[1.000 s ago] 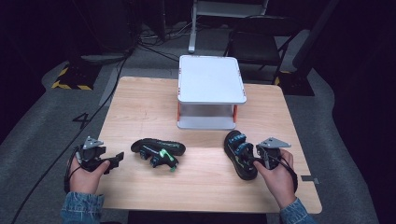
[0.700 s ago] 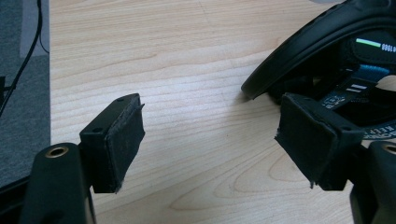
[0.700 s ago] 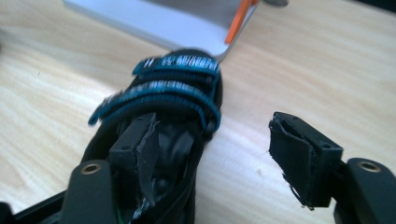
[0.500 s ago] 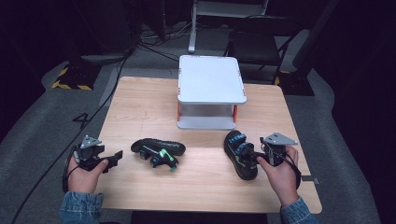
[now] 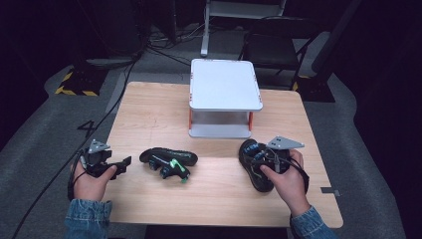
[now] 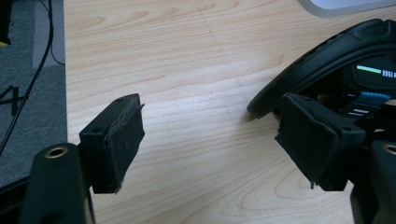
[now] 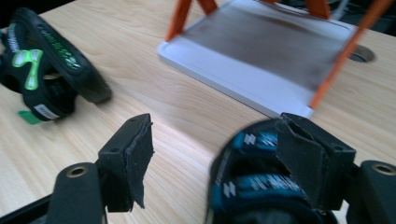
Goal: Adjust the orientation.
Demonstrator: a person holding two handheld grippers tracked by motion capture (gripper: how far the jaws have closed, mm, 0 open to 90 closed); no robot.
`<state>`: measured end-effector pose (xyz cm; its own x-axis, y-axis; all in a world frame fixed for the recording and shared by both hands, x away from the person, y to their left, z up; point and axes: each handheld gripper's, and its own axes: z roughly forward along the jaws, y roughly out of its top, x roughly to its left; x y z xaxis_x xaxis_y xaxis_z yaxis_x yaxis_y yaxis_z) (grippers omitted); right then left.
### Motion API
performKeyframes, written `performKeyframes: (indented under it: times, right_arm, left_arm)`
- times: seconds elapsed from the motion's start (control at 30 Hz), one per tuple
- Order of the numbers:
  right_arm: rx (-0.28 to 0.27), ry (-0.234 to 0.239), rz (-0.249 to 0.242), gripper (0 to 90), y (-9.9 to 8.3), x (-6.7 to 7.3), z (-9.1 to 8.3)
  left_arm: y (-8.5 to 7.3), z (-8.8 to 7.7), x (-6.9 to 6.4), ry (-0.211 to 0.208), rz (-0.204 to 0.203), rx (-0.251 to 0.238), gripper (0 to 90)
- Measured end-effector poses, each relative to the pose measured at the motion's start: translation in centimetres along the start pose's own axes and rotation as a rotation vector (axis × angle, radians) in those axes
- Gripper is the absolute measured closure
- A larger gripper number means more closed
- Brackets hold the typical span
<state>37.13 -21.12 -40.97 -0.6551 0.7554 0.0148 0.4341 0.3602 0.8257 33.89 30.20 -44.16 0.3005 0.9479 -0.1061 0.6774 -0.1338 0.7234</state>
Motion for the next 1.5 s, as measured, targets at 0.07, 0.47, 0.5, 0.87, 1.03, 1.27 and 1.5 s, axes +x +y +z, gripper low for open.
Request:
performKeyframes:
  times: [0.07, 0.47, 0.5, 0.87, 1.03, 1.27, 1.5]
  right_arm:
    - [0.002, 0.016, -0.012, 27.4, 0.6, 0.4, 0.3]
    - [0.013, 0.114, -0.132, 26.5, 3.8, 5.0, 3.5]
    - [0.018, 0.135, -0.148, 26.3, 4.1, 5.7, 4.3]
    - [0.046, 0.251, -0.241, 22.8, 5.0, 9.8, 9.1]
    - [0.060, 0.283, -0.299, 17.8, 5.0, 11.3, 11.4]
    - [0.059, 0.329, -0.348, 15.6, 5.2, 12.7, 13.4]
    - [0.119, 0.332, -0.414, 13.2, 4.7, 13.6, 16.1]
  left_arm:
    - [0.1, 0.0, 0.1, -0.005, -0.006, -0.005, 22.8]
    - [-0.1, -0.6, 0.5, 0.002, -0.007, -0.017, 22.8]
    - [-0.1, -0.7, 0.6, 0.003, -0.008, -0.017, 22.8]
    - [-1.6, -2.1, 1.4, 0.028, -0.029, -0.022, 22.8]
    - [-2.5, -2.9, 1.9, 0.045, -0.047, -0.023, 22.9]
    - [-3.7, -4.0, 2.4, 0.069, -0.075, -0.021, 22.8]
    - [-5.0, -5.3, 3.0, 0.096, -0.104, -0.023, 22.8]
